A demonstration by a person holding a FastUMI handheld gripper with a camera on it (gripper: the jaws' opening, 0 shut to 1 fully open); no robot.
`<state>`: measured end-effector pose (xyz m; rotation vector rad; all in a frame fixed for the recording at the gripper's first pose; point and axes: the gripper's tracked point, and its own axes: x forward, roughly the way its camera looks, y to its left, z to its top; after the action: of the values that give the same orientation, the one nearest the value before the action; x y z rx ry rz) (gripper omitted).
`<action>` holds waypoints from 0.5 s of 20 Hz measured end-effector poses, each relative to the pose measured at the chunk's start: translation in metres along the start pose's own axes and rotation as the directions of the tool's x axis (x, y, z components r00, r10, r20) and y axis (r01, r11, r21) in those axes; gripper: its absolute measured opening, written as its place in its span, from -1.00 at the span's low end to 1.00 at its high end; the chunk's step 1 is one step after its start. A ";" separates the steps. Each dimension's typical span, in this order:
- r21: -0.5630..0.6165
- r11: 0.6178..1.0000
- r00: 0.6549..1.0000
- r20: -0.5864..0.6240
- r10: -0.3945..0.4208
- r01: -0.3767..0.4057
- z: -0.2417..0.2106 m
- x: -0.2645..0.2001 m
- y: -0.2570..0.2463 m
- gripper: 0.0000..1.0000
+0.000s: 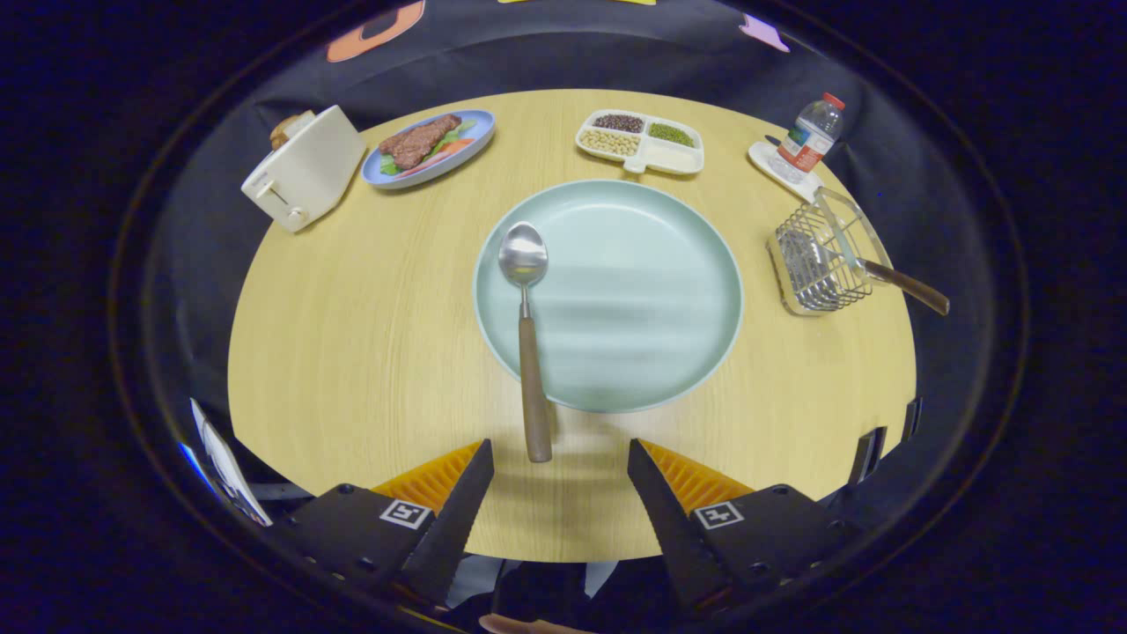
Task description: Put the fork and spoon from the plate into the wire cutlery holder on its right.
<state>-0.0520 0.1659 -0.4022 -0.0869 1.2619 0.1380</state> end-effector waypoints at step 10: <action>0.150 0.989 0.996 -0.080 0.026 -0.014 0.001 0.039 0.023 0.46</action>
<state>-0.0430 0.1905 -0.4385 0.0496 1.3508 0.0577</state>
